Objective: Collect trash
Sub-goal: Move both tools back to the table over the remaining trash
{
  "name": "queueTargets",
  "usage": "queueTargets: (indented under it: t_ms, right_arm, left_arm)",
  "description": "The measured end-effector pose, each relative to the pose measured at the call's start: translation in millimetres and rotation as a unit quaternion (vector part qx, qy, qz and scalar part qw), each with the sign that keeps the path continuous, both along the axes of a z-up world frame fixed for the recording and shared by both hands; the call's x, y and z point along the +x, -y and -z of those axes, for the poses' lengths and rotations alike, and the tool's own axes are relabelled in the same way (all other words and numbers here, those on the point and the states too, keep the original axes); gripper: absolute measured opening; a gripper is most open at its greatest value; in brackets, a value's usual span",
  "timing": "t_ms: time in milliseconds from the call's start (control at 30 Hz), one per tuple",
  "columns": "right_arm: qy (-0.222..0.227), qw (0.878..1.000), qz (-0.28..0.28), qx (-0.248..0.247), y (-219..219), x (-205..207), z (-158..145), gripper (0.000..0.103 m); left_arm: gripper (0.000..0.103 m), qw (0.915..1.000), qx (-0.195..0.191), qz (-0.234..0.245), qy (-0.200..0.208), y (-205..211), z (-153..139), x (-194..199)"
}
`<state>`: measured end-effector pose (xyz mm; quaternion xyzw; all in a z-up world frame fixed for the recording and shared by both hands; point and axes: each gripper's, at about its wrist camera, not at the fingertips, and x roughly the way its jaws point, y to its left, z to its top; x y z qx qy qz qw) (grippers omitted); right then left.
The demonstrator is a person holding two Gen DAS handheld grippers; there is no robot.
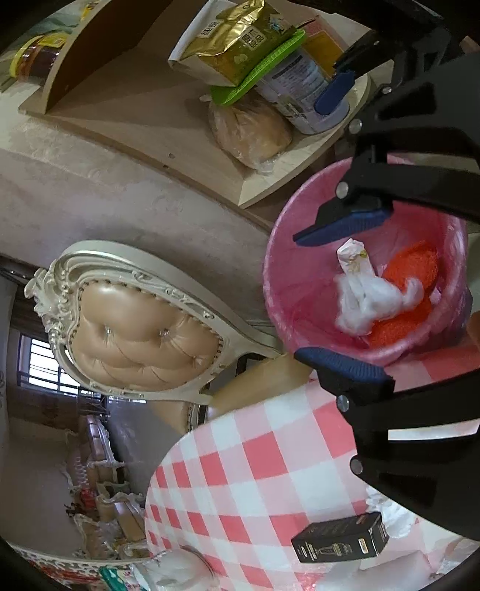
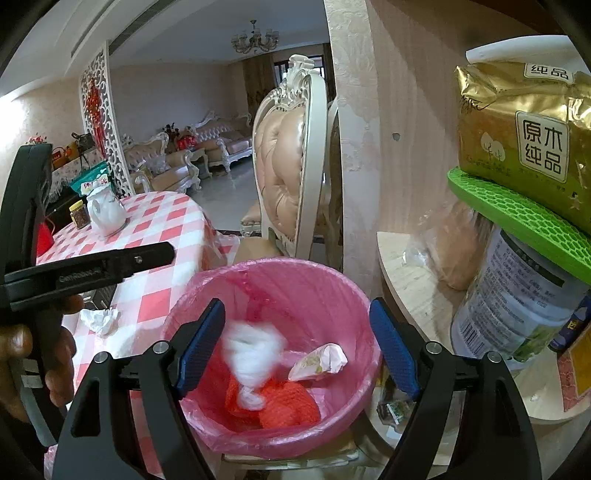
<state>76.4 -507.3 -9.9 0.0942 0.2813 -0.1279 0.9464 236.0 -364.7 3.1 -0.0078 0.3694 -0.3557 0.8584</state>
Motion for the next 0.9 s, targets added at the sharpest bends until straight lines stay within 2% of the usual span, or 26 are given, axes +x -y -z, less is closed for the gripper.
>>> queueTargets:
  t_ms: [200, 400, 467, 533, 633, 767, 833, 900]
  right_arm:
    - [-0.001, 1.000, -0.010, 0.000, -8.7, 2.9, -0.3, 0.077]
    - [0.002, 1.000, -0.015, -0.003, -17.1, 1.7, -3.3, 0.079]
    - [0.003, 1.000, -0.017, -0.004, -20.1, 0.4, -4.0, 0.079]
    - [0.005, 1.000, -0.020, -0.005, -25.4, -1.8, -5.7, 0.082]
    - [0.010, 1.000, -0.027, -0.006, -32.5, -5.1, -8.8, 0.085]
    - [0.012, 0.999, -0.034, -0.004, -46.2, -6.0, -12.2, 0.085]
    - [0.011, 0.999, -0.036, -0.006, -54.8, -4.6, -13.1, 0.085]
    - [0.015, 0.999, -0.042, -0.007, -66.1, -4.1, -14.5, 0.085]
  left_arm:
    - [0.055, 0.9997, -0.004, -0.022, -0.001, -24.8, 2.8, -3.8]
    - [0.061, 0.9991, -0.011, -0.041, 0.007, -46.8, 0.1, -16.1]
    - [0.065, 0.9985, -0.012, -0.051, 0.014, -55.5, -2.5, -21.4]
    - [0.074, 0.9977, -0.018, -0.063, 0.021, -66.3, -5.7, -27.6]
    - [0.080, 0.9955, -0.021, -0.085, 0.037, -86.6, -11.5, -39.0]
    - [0.089, 0.9904, -0.023, -0.121, 0.062, -123.0, -19.8, -57.5]
    - [0.097, 0.9869, -0.026, -0.141, 0.074, -145.3, -24.2, -67.4]
    - [0.098, 0.9826, -0.029, -0.161, 0.088, -165.2, -28.5, -75.5]
